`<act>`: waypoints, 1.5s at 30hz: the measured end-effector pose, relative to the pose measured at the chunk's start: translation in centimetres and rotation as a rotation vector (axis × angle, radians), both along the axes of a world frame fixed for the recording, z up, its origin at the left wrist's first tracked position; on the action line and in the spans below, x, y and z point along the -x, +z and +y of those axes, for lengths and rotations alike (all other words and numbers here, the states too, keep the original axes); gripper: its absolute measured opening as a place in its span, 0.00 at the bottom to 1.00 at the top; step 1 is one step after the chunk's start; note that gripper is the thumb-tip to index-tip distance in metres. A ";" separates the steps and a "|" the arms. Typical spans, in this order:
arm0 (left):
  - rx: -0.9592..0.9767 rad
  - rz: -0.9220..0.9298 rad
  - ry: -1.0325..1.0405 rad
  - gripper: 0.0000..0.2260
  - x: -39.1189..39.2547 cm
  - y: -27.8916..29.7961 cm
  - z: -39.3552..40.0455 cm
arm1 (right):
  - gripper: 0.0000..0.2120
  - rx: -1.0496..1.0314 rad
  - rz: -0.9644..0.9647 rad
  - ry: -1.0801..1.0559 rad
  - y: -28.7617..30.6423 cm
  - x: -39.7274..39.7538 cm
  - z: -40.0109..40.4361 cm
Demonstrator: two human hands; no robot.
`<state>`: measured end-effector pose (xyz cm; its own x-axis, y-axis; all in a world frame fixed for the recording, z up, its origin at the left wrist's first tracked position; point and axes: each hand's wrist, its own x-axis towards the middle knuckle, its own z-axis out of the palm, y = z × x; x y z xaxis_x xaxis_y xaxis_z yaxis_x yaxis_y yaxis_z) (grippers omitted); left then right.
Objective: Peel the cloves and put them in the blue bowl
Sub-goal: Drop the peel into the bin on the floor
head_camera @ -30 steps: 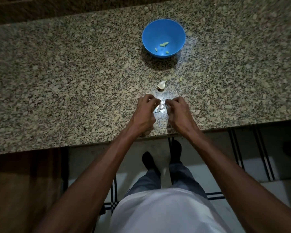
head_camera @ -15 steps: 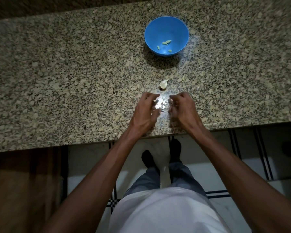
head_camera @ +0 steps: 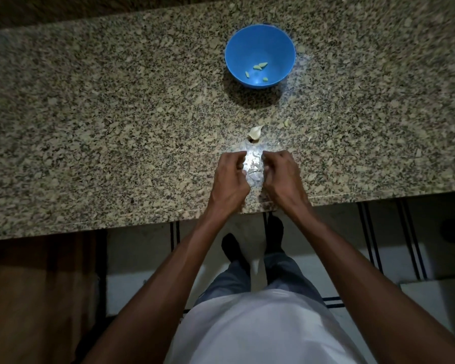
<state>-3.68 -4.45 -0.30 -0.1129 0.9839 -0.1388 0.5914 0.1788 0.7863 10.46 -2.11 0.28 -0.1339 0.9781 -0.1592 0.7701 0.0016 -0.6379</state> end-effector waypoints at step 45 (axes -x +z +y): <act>-0.035 -0.894 1.047 0.04 3.1 2.6 -7.1 | 0.08 0.801 0.725 0.459 2.1 7.8 1.8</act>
<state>-6.83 -11.59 2.34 -0.6824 0.5003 -0.5330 -0.5106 0.1955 0.8373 2.63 -0.36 2.37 -0.7602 0.4698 -0.4487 0.2574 -0.4164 -0.8720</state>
